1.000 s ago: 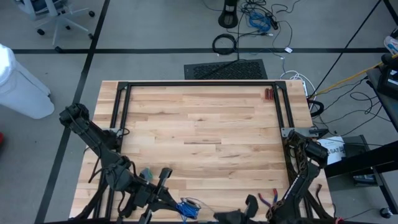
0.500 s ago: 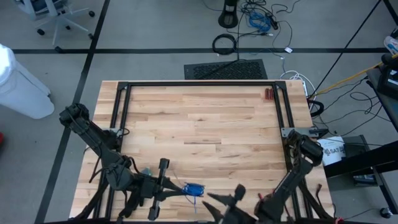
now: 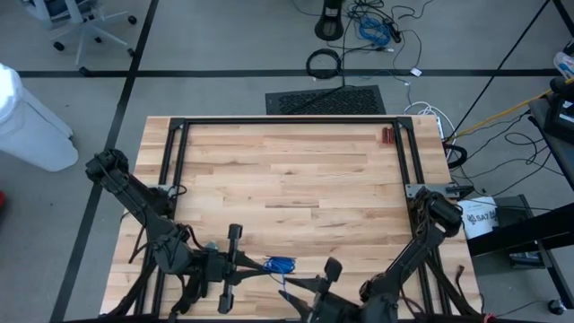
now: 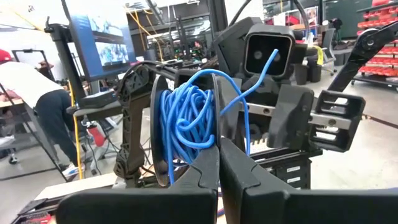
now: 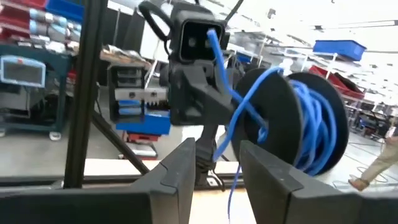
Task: Coil cords
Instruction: Coil the blue wire onto the black spool
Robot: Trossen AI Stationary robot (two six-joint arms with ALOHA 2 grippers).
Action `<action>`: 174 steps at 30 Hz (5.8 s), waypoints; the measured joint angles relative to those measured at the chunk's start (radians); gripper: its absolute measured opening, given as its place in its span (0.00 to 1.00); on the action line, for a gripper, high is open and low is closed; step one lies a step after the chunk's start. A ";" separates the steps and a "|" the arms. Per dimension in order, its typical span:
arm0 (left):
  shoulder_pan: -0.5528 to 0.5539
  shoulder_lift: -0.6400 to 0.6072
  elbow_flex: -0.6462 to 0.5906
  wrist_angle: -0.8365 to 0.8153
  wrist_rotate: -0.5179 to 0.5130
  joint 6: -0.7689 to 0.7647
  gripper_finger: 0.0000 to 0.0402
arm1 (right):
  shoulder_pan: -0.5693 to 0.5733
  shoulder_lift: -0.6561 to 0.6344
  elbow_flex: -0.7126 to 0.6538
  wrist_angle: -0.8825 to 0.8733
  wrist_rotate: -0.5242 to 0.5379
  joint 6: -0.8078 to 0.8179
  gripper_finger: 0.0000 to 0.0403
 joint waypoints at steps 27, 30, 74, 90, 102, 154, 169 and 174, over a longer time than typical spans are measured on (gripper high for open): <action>-0.036 0.000 0.000 0.060 0.127 0.048 0.00 | 0.061 -0.003 0.000 0.117 0.156 -0.244 0.00; -0.037 0.000 0.000 0.058 0.133 0.039 0.00 | 0.061 -0.005 0.000 0.138 0.154 -0.266 0.00; -0.035 -0.013 0.000 0.166 0.120 -0.003 0.00 | -0.117 -0.003 -0.002 -0.247 -0.263 0.364 0.32; -0.035 -0.013 0.000 0.165 0.120 -0.003 0.00 | -0.179 0.021 -0.002 -0.234 -0.364 0.406 0.32; -0.035 -0.013 0.000 0.163 0.120 -0.002 0.00 | -0.130 0.026 -0.002 -0.152 -0.291 0.335 0.32; -0.111 -0.037 0.000 0.114 0.029 0.025 0.00 | 0.168 0.026 -0.002 -0.282 0.234 0.369 0.00; -0.111 -0.038 0.000 0.043 -0.002 -0.005 0.00 | 0.242 0.025 -0.001 0.015 0.346 0.030 0.00; -0.111 -0.039 0.000 0.002 -0.005 -0.083 0.00 | 0.243 0.026 -0.002 0.098 0.328 -0.119 0.00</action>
